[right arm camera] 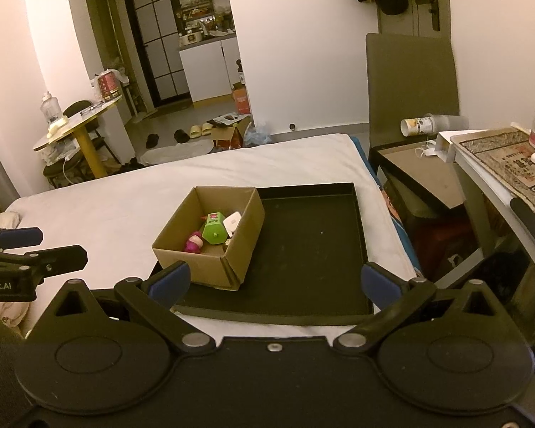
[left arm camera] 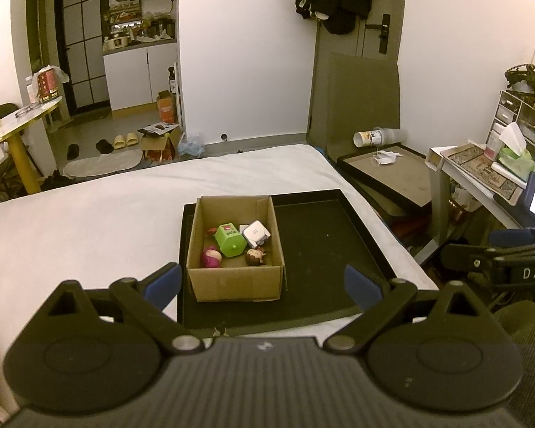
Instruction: Organize rigid objects
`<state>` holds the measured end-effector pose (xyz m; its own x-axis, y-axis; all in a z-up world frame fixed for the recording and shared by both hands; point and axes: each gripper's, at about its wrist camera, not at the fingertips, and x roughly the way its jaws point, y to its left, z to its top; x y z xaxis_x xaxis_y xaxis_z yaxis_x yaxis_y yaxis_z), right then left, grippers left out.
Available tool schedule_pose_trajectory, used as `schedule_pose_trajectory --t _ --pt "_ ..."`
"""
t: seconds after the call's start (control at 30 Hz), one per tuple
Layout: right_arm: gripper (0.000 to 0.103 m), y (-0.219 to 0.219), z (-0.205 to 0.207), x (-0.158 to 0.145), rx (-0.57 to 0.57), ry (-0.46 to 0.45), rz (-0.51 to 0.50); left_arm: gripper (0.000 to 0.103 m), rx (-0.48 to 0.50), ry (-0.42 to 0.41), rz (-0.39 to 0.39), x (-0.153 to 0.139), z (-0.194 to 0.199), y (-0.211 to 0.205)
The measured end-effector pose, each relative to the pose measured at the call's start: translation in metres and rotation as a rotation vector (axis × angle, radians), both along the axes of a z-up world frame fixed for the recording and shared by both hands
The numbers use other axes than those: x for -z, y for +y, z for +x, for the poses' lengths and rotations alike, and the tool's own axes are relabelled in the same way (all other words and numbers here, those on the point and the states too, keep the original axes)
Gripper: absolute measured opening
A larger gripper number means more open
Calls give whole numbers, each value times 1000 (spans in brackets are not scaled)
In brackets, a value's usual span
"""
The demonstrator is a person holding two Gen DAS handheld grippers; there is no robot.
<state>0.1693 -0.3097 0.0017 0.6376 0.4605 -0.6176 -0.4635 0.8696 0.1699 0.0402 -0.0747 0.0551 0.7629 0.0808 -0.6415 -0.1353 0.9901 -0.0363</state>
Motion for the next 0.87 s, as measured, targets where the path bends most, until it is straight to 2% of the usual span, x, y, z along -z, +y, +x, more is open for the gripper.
schedule_pose_trajectory --t 0.87 --pt "103 1 0 0 6 6 6 97 14 -4 -5 3 -1 -2"
